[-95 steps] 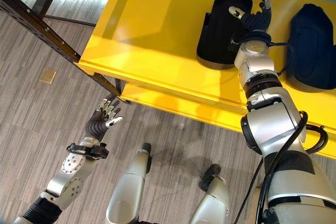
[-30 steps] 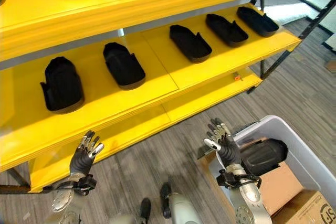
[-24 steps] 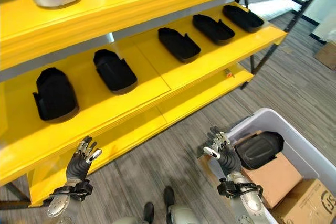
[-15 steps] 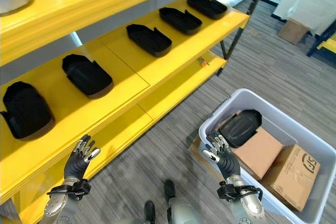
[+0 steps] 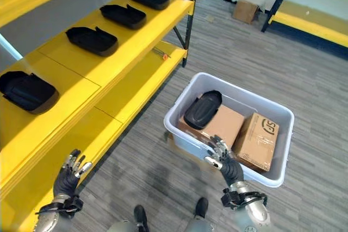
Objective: Move parts from the plastic box to the shelf.
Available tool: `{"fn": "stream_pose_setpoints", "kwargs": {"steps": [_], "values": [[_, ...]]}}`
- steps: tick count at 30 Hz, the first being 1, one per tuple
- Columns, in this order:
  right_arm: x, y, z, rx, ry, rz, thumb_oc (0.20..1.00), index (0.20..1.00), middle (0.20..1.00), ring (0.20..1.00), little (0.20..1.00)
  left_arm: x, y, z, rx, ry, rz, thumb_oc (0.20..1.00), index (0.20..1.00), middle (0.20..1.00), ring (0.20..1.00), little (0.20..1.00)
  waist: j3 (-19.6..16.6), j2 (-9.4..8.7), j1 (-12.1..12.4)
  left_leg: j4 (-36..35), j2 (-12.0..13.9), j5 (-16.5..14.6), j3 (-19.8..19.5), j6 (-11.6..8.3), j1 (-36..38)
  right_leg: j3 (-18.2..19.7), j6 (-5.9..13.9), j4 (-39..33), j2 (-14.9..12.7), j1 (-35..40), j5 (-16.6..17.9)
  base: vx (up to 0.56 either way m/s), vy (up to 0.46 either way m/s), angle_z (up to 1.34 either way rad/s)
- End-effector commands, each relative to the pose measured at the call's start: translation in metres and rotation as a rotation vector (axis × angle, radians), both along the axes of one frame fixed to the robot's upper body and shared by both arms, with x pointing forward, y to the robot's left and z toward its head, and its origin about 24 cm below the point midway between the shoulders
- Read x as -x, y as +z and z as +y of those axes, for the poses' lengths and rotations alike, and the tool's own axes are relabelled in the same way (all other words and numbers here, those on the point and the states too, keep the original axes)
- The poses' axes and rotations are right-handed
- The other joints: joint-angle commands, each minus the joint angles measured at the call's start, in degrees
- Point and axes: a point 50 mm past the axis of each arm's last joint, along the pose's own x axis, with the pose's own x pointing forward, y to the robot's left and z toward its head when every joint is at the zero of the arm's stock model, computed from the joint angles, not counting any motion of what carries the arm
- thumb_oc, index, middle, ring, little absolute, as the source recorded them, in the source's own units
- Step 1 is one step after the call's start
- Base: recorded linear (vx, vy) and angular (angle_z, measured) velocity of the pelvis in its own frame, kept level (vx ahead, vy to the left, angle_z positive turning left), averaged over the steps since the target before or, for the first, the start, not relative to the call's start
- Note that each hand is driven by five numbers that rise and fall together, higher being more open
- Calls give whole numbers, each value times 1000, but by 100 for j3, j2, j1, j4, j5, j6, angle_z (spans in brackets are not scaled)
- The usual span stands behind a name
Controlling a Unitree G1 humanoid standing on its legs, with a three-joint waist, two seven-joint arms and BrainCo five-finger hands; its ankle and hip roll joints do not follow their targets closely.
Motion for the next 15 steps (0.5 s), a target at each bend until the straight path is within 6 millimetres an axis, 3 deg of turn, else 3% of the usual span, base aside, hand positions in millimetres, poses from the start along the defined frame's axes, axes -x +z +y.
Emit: {"fn": "stream_pose_setpoints", "kwargs": {"steps": [1, 2, 5, 6, 7, 8, 9, 10, 12, 15], "values": [[-7, 28, 0, 8, -11, -157, 1000, 1000, 1000, 1000, 1000, -15, 26, 9, -73, -33, -125, 1000, 1000, 1000, 1000, 1000, -13, 12, -75, 159, 213, -371, -805, -46, 149, 65, 266, 426, -256, -177, -148, 226, -202, -4], [-6, 28, -1, 12, -14, -154, 1000, 1000, 1000, 1000, 1000, -15, 25, 7, -69, -36, -122, 1000, 1000, 1000, 1000, 1000, -22, 71, -88, 149, 295, -456, -844, -101, 236, 111, 295, 476, -177, -123, -278, 299, -284, -7], [-4, 32, -8, 29, -26, -160, 1000, 1000, 1000, 1000, 1000, -15, 24, 4, -67, -49, -119, 1000, 1000, 1000, 1000, 1000, -45, 230, -202, 127, 669, -10, -773, -347, 303, 139, 73, 687, 132, -200, -649, 238, -309, -3], [-1, 32, -11, 41, -23, -157, 1000, 1000, 1000, 1000, 1000, -17, 26, 2, -64, -62, -131, 1000, 1000, 1000, 1000, 1000, -4, 294, -264, 397, 855, 256, -732, -450, 225, 217, -96, 737, 329, -242, -836, 167, -383, -14], [1, 31, -14, 53, -24, -149, 1000, 1000, 1000, 1000, 1000, -18, 26, 0, -62, -72, -132, 1000, 1000, 1000, 1000, 1000, 70, 261, -260, 1191, 1031, 653, -865, -483, -90, 312, -293, 607, 543, -135, -944, 158, -458, -16], [-2, 33, -14, 71, -18, -156, 1000, 1000, 1000, 1000, 1000, -21, 28, -3, -55, -83, -144, 1000, 1000, 1000, 1000, 1000, 210, 163, -181, 1982, 861, 692, -1229, -398, -465, 434, -440, 561, 664, -46, -1027, 40, -365, -19], [-4, 36, -16, 90, -12, -168, 1000, 1000, 1000, 1000, 1000, -24, 30, -6, -45, -88, -159, 1000, 1000, 1000, 1000, 1000, 328, 12, -142, 2240, 739, 794, -1371, -247, -871, 446, -512, 594, 624, -77, -1040, -15, -191, -52], [-4, 37, -16, 90, -12, -168, 1000, 1000, 1000, 1000, 1000, -24, 30, -6, -45, -88, -159, 1000, 1000, 1000, 1000, 1000, 326, 11, -141, 2243, 739, 792, -1370, -246, -874, 447, -511, 600, 622, -82, -1043, 23, -66, -83], [-4, 36, -18, 94, -16, -162, 1000, 1000, 1000, 1000, 1000, -23, 31, -5, -44, -94, -157, 1000, 1000, 1000, 1000, 1000, 395, -132, -69, 1487, 1021, 805, -1411, -184, -1157, 591, -410, 629, 568, -19, -1136, 148, 49, -55], [-6, 34, -17, 88, -18, -157, 1000, 1000, 1000, 1000, 1000, -21, 31, -5, -45, -89, -156, 1000, 1000, 1000, 1000, 1000, 423, -117, 38, 226, 1283, 1287, -1686, -354, -1249, 785, -303, 758, 530, 13, -1249, 207, 207, -39]]}}
